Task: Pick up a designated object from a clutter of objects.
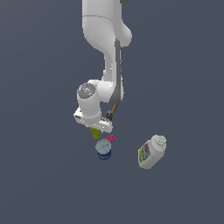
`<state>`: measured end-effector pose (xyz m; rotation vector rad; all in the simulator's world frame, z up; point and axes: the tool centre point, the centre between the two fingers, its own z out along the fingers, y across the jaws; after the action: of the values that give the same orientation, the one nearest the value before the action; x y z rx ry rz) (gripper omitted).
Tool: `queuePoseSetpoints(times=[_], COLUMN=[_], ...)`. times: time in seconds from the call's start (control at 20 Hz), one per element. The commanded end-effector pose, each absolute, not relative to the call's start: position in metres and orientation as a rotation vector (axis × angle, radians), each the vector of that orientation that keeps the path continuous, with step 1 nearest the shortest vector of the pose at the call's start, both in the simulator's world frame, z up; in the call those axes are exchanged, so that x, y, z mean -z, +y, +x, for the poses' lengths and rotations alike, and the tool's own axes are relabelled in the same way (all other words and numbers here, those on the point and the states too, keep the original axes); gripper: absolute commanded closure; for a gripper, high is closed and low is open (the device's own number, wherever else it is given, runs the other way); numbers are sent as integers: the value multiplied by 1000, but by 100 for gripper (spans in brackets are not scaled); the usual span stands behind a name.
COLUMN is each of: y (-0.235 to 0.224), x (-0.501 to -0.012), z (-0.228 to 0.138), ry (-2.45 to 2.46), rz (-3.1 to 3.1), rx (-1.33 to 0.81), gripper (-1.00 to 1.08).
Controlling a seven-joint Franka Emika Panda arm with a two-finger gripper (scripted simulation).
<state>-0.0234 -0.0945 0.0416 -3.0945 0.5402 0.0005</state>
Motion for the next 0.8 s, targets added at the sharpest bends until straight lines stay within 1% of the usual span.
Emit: queuePoseSetpoints(times=[0.0,0.4,0.75], y=[-95,-97,-106], x=[-41,-50,-81], z=[-23,-19,-5], ry=[541,541,541], rz=[-3095,-3094,-3095], rx=[-1,0,0], gripper=[108,108,108])
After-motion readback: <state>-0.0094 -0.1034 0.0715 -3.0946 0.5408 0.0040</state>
